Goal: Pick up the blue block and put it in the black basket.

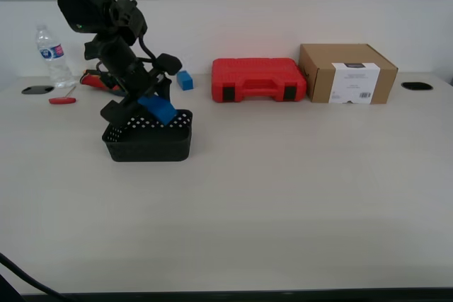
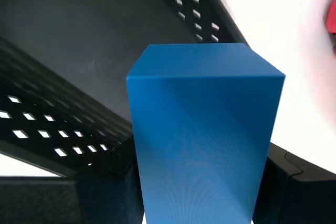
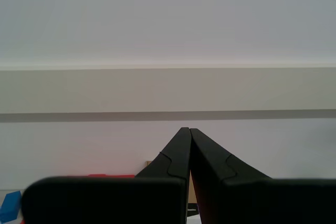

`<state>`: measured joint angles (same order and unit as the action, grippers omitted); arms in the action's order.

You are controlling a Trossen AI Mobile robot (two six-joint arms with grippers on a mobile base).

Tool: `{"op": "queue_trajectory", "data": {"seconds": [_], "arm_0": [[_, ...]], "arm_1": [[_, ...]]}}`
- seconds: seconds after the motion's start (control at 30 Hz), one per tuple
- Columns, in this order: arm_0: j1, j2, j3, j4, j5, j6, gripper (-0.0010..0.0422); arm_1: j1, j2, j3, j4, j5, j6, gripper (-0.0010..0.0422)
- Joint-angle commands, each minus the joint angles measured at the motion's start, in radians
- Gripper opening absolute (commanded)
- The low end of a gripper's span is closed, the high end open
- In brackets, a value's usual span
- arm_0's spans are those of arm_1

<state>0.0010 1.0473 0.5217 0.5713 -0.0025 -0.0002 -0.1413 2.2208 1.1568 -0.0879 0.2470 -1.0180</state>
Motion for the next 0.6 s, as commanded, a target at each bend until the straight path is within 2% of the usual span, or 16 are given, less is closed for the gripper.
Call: {"op": "queue_trajectory", "data": {"seconds": [0.03,0.17,0.27,0.37,0.43,0.5,0.53,0.6], "arm_0": [[0.0,0.0,0.001,-0.003,0.0,0.0,0.0],[0.0,0.0,0.001,-0.003,0.0,0.0,0.0],[0.0,0.0,0.001,-0.003,0.0,0.0,0.0],[0.0,0.0,0.001,-0.003,0.0,0.0,0.0],[0.0,0.0,0.001,-0.003,0.0,0.0,0.0],[0.0,0.0,0.001,-0.003,0.0,0.0,0.0],[0.0,0.0,0.001,-0.003,0.0,0.0,0.0],[0.0,0.0,0.001,-0.003,0.0,0.0,0.0]], "arm_1": [[-0.002,-0.002,0.004,0.008,-0.021,0.012,-0.0001],[-0.003,-0.009,0.006,0.007,-0.049,0.13,0.0001],[-0.002,-0.007,0.006,-0.001,0.006,0.209,0.003],[-0.001,-0.007,0.006,-0.024,-0.001,0.219,0.0117],[0.0,-0.007,0.006,-0.045,-0.009,0.214,0.0225],[0.002,-0.007,0.006,-0.046,-0.011,0.198,0.0307],[0.003,-0.007,0.006,-0.049,-0.014,0.191,0.0326],[0.004,-0.007,0.006,-0.053,-0.03,0.188,0.0306]]}}
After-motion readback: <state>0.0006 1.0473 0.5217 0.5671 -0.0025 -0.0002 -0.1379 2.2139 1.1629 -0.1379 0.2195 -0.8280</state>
